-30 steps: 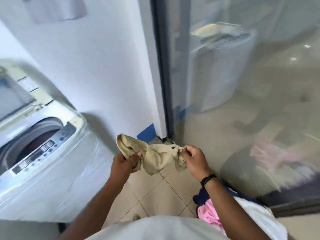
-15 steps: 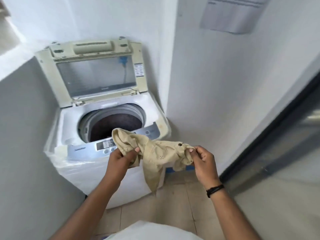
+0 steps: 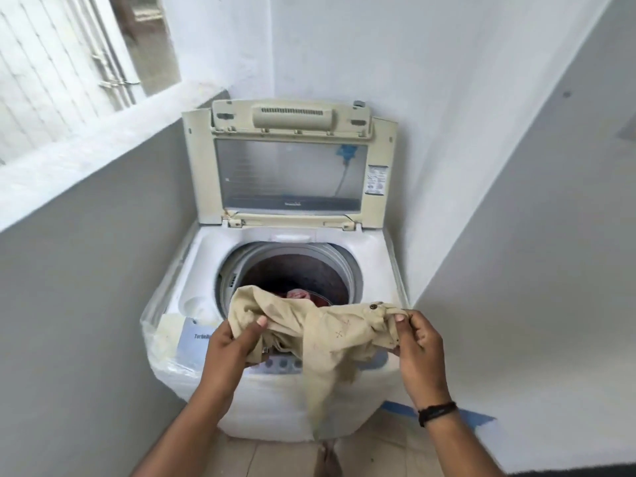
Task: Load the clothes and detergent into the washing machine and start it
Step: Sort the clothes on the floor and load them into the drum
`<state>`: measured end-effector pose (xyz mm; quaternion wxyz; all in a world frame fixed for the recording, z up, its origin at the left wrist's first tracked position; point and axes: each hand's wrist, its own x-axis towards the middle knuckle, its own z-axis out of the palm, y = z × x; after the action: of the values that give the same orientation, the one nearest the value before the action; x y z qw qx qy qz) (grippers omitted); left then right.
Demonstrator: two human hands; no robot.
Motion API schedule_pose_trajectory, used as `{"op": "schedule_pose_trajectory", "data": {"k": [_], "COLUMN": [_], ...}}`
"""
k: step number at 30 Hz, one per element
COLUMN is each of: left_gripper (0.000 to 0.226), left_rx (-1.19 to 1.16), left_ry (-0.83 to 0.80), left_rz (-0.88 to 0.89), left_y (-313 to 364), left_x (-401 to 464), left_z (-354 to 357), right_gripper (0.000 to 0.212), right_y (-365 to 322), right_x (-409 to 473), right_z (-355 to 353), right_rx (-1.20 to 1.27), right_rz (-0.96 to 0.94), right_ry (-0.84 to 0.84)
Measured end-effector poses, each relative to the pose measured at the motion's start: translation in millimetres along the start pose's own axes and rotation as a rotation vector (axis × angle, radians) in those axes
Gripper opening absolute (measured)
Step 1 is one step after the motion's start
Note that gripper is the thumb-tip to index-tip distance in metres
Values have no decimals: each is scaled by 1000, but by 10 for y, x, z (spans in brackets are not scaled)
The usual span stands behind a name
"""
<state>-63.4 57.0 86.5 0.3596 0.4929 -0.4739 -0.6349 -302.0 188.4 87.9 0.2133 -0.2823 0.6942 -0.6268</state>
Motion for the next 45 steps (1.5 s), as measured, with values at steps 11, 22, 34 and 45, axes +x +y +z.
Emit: {"op": "schedule_pose_trajectory", "data": {"k": [11, 22, 34, 45], "left_gripper": [16, 10, 41, 33], "left_rx": [31, 139, 1110, 1555], "left_ry": [152, 54, -436, -802], "left_rz": [288, 324, -359, -491], "left_y": [1034, 1013, -495, -1568], "left_x": [797, 1407, 2594, 3282], "left_z": [240, 269, 172, 295], "right_gripper": [19, 18, 23, 40], "right_y": [-386, -243, 1323, 2450], "right_x": [1512, 2048, 1951, 1928], "right_z": [853, 1219, 1660, 2215], "right_rx": [139, -81, -1076, -1358], "right_rz": [-101, -162, 188, 731], "right_ry": [-181, -250, -983, -1588]}}
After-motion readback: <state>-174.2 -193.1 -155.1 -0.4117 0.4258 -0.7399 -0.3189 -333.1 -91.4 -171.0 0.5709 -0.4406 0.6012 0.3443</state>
